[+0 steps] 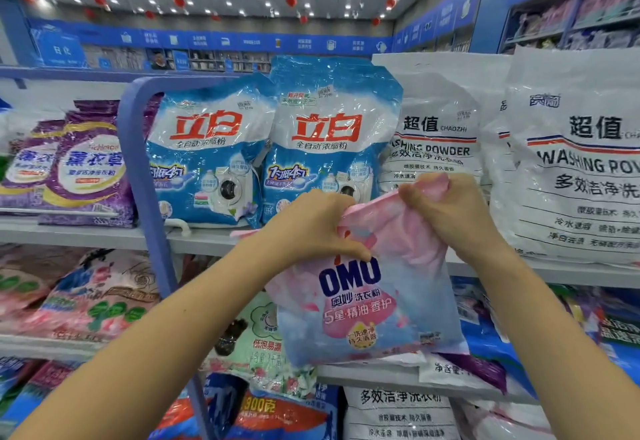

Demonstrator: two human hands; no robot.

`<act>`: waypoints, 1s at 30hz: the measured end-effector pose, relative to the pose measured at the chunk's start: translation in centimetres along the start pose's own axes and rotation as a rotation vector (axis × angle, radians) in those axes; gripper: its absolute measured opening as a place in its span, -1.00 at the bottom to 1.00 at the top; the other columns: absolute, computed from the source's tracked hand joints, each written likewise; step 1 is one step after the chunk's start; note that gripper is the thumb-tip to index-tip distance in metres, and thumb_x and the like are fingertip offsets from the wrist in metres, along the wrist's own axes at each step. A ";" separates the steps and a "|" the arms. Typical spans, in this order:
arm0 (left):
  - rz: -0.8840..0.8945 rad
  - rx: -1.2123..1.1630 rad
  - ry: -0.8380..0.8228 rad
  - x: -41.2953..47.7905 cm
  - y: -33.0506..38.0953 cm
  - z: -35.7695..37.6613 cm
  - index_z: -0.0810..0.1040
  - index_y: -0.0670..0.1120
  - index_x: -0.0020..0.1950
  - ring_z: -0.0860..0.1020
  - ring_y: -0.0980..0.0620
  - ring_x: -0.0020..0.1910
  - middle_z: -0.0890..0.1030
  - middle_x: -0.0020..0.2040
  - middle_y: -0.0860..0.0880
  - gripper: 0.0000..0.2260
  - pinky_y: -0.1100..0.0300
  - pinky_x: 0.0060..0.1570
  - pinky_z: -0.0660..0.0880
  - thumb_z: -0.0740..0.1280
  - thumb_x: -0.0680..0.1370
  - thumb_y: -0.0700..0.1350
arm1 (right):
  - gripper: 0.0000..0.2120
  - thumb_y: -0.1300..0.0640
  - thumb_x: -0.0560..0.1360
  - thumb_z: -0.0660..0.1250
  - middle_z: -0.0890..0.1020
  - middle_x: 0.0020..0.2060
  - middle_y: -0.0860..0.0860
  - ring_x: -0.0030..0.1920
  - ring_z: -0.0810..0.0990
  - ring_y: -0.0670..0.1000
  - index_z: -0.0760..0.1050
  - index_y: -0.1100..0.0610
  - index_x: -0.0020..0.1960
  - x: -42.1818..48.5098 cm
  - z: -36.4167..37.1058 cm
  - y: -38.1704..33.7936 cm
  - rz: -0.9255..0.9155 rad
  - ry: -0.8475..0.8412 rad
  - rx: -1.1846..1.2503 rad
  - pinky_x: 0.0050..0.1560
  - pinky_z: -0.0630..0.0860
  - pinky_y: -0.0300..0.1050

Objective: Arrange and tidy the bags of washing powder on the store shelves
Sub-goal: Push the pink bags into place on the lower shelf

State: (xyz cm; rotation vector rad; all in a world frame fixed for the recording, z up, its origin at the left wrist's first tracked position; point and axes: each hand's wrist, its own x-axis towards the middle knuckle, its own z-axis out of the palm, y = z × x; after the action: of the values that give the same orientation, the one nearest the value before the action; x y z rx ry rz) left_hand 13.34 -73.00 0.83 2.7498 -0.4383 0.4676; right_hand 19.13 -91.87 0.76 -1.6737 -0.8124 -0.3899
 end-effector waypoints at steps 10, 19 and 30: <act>-0.021 0.102 0.031 -2.0 -4.5 -3.6 0.49 0.03 0.01 0.49 0.12 -0.19 0.55 -0.14 0.12 -0.53 0.19 -0.23 0.40 0.50 0.26 0.24 | -0.42 -0.02 0.47 0.31 0.46 -0.44 0.26 -0.34 0.39 0.05 0.42 0.59 -0.22 2.7 1.4 -2.0 -0.060 0.012 0.006 -0.33 0.31 -0.10; -0.086 -0.409 0.180 -5.0 -7.4 -0.7 0.63 -0.09 -0.17 0.58 0.10 -0.27 0.65 -0.25 -0.01 -0.94 0.15 -0.21 0.50 0.46 0.45 -0.11 | -0.59 -0.07 0.46 0.32 0.31 -0.66 -0.18 -0.59 0.23 -0.22 0.33 0.04 -0.49 2.8 -1.3 -1.6 0.020 0.142 -0.054 -0.56 0.16 -0.37; -0.070 -0.673 0.846 -2.9 -6.0 -3.8 0.57 0.03 -0.18 0.48 0.29 -0.43 0.57 -0.43 0.21 -0.85 0.44 -0.39 0.41 0.35 0.54 -0.20 | -0.64 0.02 0.57 0.26 0.41 -0.34 0.12 -0.30 0.38 0.03 0.48 0.30 -0.21 3.4 -1.4 -3.4 0.077 0.305 0.074 -0.30 0.31 -0.13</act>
State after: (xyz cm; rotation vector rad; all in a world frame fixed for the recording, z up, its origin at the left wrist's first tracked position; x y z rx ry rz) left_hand 11.80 -65.54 1.63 1.7154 -0.2121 1.1384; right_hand 19.40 -91.92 5.78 -1.5250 -0.5292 -0.5395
